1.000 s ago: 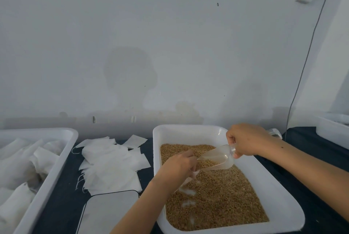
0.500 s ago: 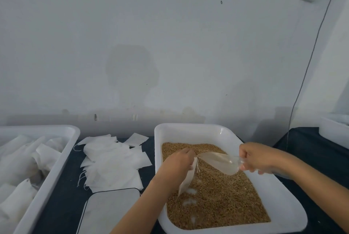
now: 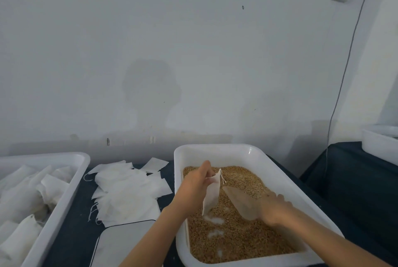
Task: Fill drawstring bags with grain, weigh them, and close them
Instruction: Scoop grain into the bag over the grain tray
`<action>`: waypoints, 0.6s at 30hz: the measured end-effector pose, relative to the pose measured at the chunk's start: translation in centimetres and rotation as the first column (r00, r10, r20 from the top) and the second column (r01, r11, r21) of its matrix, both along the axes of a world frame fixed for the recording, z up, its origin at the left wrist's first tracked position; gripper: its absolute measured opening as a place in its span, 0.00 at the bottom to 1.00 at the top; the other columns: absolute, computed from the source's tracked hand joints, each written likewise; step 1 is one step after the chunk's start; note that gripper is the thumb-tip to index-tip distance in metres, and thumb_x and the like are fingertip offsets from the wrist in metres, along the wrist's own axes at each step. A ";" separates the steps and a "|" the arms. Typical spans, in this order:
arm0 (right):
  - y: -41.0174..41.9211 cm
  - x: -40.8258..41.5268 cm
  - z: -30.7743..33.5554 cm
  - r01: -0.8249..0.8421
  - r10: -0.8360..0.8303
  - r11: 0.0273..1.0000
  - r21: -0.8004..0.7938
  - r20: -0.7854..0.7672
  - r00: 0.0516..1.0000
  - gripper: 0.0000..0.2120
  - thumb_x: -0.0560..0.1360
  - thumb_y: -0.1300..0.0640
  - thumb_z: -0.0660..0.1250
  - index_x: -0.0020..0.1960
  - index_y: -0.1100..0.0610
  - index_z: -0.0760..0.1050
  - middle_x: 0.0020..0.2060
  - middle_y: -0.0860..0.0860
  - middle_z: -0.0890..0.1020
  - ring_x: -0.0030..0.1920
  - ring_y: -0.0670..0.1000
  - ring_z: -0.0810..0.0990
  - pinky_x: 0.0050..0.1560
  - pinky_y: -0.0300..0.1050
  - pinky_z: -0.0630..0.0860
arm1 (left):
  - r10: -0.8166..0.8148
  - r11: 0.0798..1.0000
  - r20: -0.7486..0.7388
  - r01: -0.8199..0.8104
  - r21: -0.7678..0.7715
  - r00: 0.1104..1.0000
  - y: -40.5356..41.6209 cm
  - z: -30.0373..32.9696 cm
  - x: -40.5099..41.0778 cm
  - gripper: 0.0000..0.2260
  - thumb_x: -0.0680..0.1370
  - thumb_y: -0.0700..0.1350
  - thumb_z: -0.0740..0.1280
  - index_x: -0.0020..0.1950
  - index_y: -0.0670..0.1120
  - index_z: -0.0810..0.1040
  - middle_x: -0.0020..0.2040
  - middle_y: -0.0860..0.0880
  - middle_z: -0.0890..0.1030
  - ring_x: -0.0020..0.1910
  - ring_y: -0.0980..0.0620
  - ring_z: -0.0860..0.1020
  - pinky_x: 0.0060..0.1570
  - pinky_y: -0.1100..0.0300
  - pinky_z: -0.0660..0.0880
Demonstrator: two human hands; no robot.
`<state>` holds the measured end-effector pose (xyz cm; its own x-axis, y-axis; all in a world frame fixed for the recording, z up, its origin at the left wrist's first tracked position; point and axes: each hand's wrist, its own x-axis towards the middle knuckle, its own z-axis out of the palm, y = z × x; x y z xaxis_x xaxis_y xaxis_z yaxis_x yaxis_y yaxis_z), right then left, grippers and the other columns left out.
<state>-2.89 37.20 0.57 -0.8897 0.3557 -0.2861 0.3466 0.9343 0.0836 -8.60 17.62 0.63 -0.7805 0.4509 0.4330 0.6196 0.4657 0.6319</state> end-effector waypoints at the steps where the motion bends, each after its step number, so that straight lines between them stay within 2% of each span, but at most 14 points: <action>1: -0.1 -0.1 0.4 -0.024 0.024 1.000 -0.010 -0.036 0.999 0.27 0.78 0.63 0.57 0.74 0.62 0.54 0.72 0.58 0.60 0.70 0.59 0.60 0.69 0.54 0.62 | -0.018 0.999 0.027 0.017 0.042 0.999 -0.1 0.2 0.1 0.11 0.80 0.37 0.60 0.40 0.47 0.62 0.45 0.37 0.77 0.46 0.43 0.75 0.45 0.45 0.71; 2: -0.1 -0.3 0.8 -0.070 0.063 0.996 -0.064 -0.099 0.993 0.27 0.76 0.63 0.59 0.73 0.60 0.55 0.70 0.57 0.61 0.70 0.59 0.61 0.68 0.54 0.63 | -0.035 0.995 0.055 0.030 0.091 0.998 -0.2 0.3 0.1 0.12 0.79 0.37 0.60 0.39 0.48 0.61 0.46 0.35 0.77 0.46 0.42 0.76 0.44 0.44 0.71; 4: -0.2 -0.7 2.0 -0.219 0.135 0.923 -0.316 -0.267 0.954 0.28 0.76 0.62 0.63 0.73 0.56 0.57 0.70 0.52 0.64 0.71 0.55 0.62 0.69 0.52 0.64 | -0.067 0.982 0.096 0.049 0.180 0.993 -0.4 0.4 0.1 0.13 0.79 0.36 0.61 0.39 0.47 0.62 0.45 0.36 0.77 0.45 0.42 0.76 0.41 0.50 0.70; 6: -0.7 -0.8 3.0 -0.340 0.092 0.724 -0.600 -0.405 0.910 0.27 0.76 0.59 0.67 0.73 0.52 0.62 0.68 0.46 0.69 0.70 0.48 0.67 0.70 0.49 0.66 | -0.101 0.964 0.117 0.068 0.257 0.988 -0.4 0.4 0.1 0.12 0.78 0.34 0.62 0.39 0.45 0.64 0.43 0.45 0.80 0.44 0.48 0.77 0.39 0.62 0.71; 7: -1.1 -0.8 3.3 -0.365 0.040 0.614 -0.700 -0.435 0.900 0.24 0.76 0.58 0.68 0.70 0.51 0.66 0.65 0.45 0.73 0.67 0.46 0.70 0.68 0.48 0.68 | -0.125 0.956 0.133 0.084 0.281 0.983 -0.4 0.5 0.3 0.11 0.78 0.34 0.62 0.39 0.45 0.65 0.44 0.50 0.81 0.44 0.55 0.78 0.38 0.67 0.71; 9: -1.7 -1.0 3.4 -0.353 -0.083 0.407 -0.842 -0.419 0.904 0.17 0.75 0.58 0.68 0.64 0.51 0.74 0.58 0.46 0.79 0.59 0.47 0.77 0.62 0.47 0.74 | -0.167 0.947 0.151 0.116 0.300 0.974 -0.5 0.6 0.5 0.11 0.78 0.33 0.62 0.40 0.45 0.65 0.47 0.52 0.82 0.46 0.60 0.78 0.41 0.68 0.72; 11: -2.2 -1.1 3.2 -0.305 -0.199 0.237 -0.922 -0.354 0.914 0.11 0.74 0.60 0.69 0.56 0.56 0.79 0.51 0.51 0.83 0.51 0.49 0.81 0.52 0.43 0.78 | -0.183 0.942 0.141 0.132 0.309 0.973 -0.6 0.7 0.7 0.10 0.78 0.33 0.62 0.40 0.44 0.66 0.49 0.50 0.82 0.49 0.57 0.79 0.44 0.66 0.73; 12: -2.5 -1.1 3.1 -0.304 -0.248 0.191 -0.933 -0.345 0.905 0.07 0.74 0.61 0.69 0.52 0.59 0.79 0.47 0.53 0.83 0.47 0.49 0.81 0.47 0.42 0.79 | -0.181 0.939 0.133 0.131 0.319 0.974 -0.7 0.8 0.8 0.10 0.78 0.33 0.62 0.40 0.44 0.66 0.50 0.50 0.82 0.50 0.56 0.79 0.44 0.66 0.74; 14: -2.9 -1.0 3.1 -0.352 -0.325 0.241 -0.905 -0.417 0.849 0.01 0.73 0.65 0.69 0.44 0.62 0.79 0.41 0.55 0.83 0.40 0.49 0.81 0.41 0.38 0.78 | -0.156 0.937 0.133 0.104 0.335 0.979 -0.8 1.0 1.1 0.10 0.78 0.33 0.62 0.40 0.45 0.67 0.51 0.51 0.81 0.51 0.53 0.79 0.44 0.63 0.75; 18: -3.9 -0.3 4.1 -0.455 -0.377 0.350 -0.819 -0.568 0.732 0.05 0.72 0.66 0.70 0.38 0.61 0.78 0.32 0.51 0.81 0.31 0.46 0.77 0.32 0.34 0.73 | -0.121 0.900 0.203 0.021 0.435 0.972 -1.6 1.5 1.7 0.08 0.78 0.37 0.65 0.47 0.49 0.69 0.53 0.51 0.78 0.50 0.49 0.79 0.45 0.61 0.75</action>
